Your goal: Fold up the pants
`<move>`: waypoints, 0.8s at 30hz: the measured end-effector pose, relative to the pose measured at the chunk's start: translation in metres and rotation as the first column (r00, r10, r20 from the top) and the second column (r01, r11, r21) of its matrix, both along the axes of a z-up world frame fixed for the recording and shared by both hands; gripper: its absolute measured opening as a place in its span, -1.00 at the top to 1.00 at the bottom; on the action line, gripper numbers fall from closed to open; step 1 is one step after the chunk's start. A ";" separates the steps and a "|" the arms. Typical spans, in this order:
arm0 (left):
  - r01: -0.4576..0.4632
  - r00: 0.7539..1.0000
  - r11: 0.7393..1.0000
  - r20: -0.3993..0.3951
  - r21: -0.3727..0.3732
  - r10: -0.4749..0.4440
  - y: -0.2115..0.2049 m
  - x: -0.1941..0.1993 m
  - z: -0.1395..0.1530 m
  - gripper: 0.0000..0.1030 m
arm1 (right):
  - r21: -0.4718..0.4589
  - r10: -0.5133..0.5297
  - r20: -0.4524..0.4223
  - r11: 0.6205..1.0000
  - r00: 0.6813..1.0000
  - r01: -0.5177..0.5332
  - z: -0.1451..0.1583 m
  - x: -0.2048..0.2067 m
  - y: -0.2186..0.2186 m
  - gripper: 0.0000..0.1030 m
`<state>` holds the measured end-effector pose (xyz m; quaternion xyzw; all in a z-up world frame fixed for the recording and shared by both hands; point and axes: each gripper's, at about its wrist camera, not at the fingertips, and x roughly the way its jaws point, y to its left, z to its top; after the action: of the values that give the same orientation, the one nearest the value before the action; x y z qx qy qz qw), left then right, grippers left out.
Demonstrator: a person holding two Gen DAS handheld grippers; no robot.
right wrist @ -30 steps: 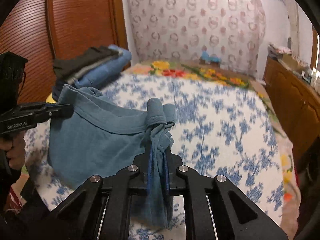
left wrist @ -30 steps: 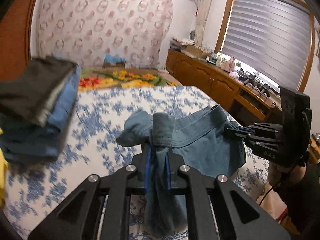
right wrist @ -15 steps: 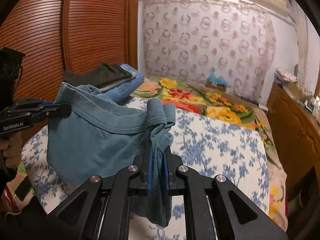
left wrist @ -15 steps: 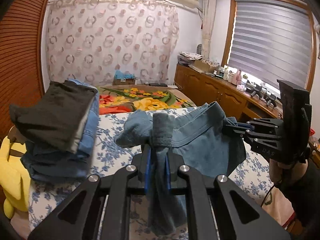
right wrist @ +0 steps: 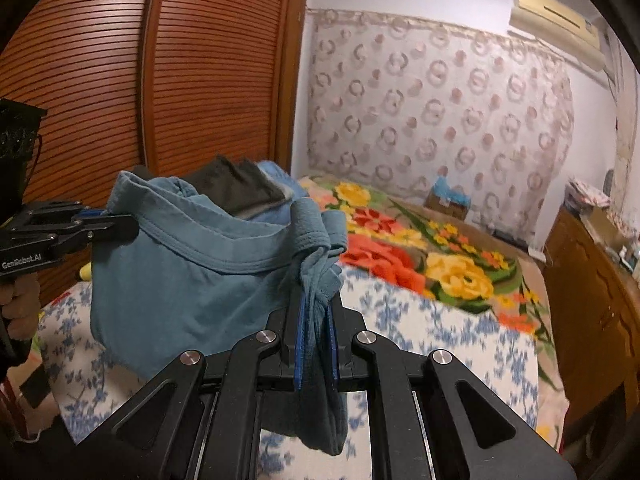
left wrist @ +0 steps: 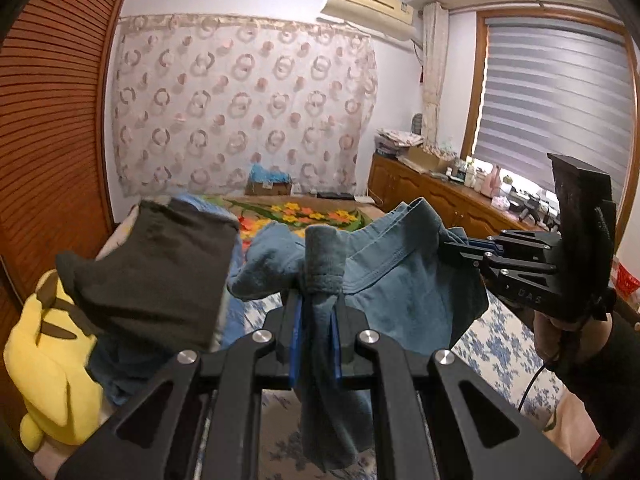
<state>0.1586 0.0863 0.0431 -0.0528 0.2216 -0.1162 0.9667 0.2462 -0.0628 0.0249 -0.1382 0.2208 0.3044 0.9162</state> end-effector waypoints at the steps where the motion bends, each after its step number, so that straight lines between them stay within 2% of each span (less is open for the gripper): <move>1: -0.006 1.000 1.000 0.008 0.000 0.006 0.004 0.001 0.003 0.84 | -0.001 0.004 0.009 1.000 1.000 -0.004 0.004 0.004 0.004 0.88; 11: -0.121 0.990 0.992 0.082 0.044 0.117 0.049 0.021 0.024 0.84 | -0.014 0.089 0.113 0.996 0.990 -0.088 0.039 0.062 0.060 0.88; 24: -0.254 0.962 0.967 0.105 -0.004 0.253 0.096 0.035 0.002 0.84 | -0.064 0.176 0.176 0.984 0.969 -0.167 0.035 0.123 0.142 0.88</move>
<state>0.1937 0.1821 0.0447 -0.0701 0.1624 0.0071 0.9842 0.3687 0.0791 0.0599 -0.2060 0.1311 0.3633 0.8991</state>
